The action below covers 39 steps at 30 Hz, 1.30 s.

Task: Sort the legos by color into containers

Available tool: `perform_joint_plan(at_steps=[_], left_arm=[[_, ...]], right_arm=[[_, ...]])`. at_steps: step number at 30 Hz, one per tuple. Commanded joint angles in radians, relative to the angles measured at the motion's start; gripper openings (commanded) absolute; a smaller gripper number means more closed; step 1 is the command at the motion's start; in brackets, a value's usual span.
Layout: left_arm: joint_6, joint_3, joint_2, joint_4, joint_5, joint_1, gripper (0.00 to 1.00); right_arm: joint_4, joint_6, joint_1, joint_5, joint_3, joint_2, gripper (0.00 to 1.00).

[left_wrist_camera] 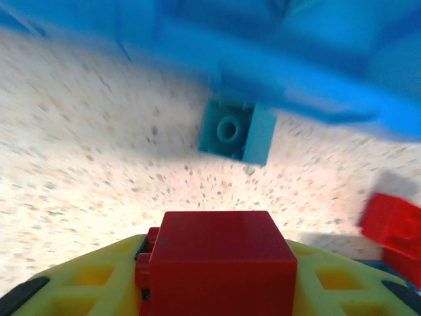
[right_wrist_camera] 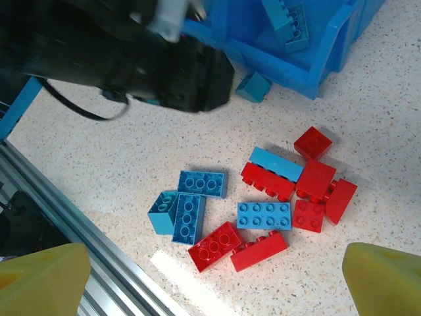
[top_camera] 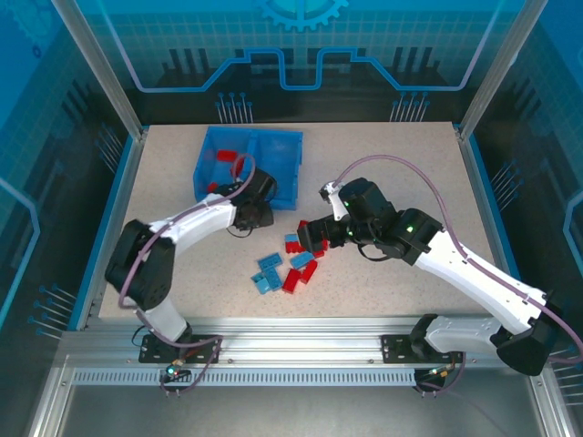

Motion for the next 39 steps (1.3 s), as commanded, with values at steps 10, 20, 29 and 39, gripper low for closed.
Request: perform_joint_plan(at_steps=[10, 20, 29, 39], left_arm=[[0.106, 0.377, 0.147, -0.048, -0.092, 0.293, 0.27], [0.038, 0.775, 0.537, -0.187, 0.084, 0.42, 0.44], [0.02, 0.676, 0.388, -0.128, 0.169, 0.426, 0.53], [0.034, 0.32, -0.174, -0.019, 0.264, 0.402, 0.54]], right_arm=[[0.009, 0.023, 0.006, 0.008, 0.0, -0.027, 1.0], [-0.011, 0.046, 0.009, 0.034, -0.025, -0.1, 1.0], [-0.004, 0.048, 0.009, 0.055, -0.014, -0.062, 1.0], [0.08, 0.194, 0.014, 0.046, 0.135, 0.242, 1.0]])
